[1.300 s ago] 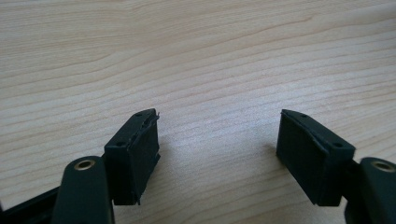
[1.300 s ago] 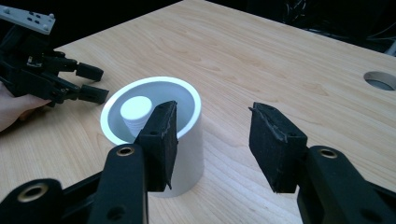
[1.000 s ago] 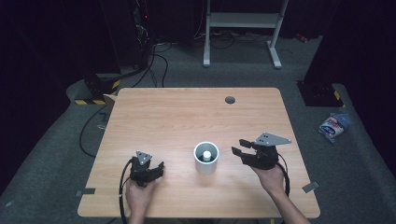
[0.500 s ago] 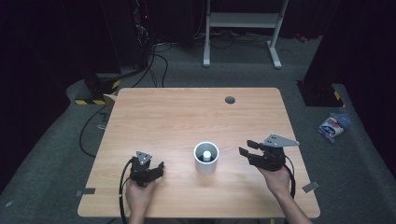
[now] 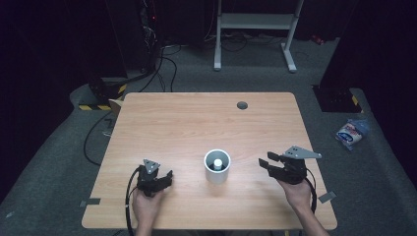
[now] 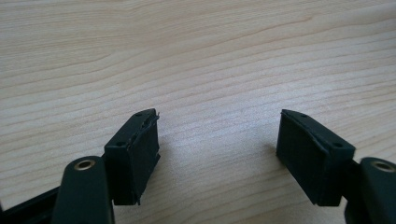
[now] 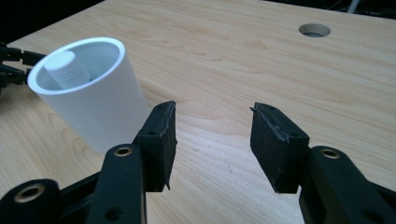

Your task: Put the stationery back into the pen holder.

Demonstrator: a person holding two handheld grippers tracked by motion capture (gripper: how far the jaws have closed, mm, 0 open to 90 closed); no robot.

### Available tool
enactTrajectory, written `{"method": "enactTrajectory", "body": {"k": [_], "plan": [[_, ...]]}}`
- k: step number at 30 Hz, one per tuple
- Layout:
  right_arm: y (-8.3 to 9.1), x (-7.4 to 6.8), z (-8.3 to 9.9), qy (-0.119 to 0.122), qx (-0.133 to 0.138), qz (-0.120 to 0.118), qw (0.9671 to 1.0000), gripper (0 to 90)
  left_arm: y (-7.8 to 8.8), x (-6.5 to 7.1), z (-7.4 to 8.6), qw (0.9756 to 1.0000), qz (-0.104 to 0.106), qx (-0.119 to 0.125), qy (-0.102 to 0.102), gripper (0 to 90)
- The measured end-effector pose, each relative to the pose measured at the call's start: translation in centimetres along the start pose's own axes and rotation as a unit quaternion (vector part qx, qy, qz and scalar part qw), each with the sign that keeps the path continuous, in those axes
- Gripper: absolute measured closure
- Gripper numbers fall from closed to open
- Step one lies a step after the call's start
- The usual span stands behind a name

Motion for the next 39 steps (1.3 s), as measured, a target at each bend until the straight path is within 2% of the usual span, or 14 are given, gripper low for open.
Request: {"method": "enactTrajectory", "body": {"k": [16, 19, 31, 35, 37, 39], "plan": [[-0.6, 0.7, 3.4, -0.015, -0.038, 0.023, 0.9989, 50.0, 0.0, 0.0, 0.0, 1.0, 0.0, 0.0, 0.0, 29.6], [-0.9, 0.9, 4.3, -0.016, -0.058, 0.033, 0.9976, 49.4, 0.0, 0.0, 0.0, 1.0, 0.0, 0.0, 0.0, 29.6], [-2.0, 1.1, 5.9, -0.01, -0.094, 0.051, 0.9942, 47.6, 0.0, 0.0, 0.0, 1.0, 0.0, 0.0, 0.0, 29.6], [-2.7, 1.2, 6.7, -0.009, -0.123, 0.055, 0.9908, 43.5, 0.0, 0.0, 0.0, 1.0, 0.0, 0.0, 0.0, 29.6], [-3.0, 0.9, 7.1, 0.011, -0.11, 0.072, 0.9913, 43.4, 0.0, 0.0, 0.0, 1.0, 0.0, 0.0, 0.0, 29.5], [-3.0, 0.9, 7.0, 0.012, -0.111, 0.077, 0.9908, 43.0, 0.0, 0.0, 0.0, 1.0, 0.0, 0.0, 0.0, 29.5]]}}
Point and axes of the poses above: each handheld gripper's, and its own axes: y roughly backward along the jaws, z roughly out of its underside, x roughly to its right, the point moved 3 cm from there along -y, roughly forward along the jaws, and after that the axes turned 9 degrees about y, right-handed, at the moved point
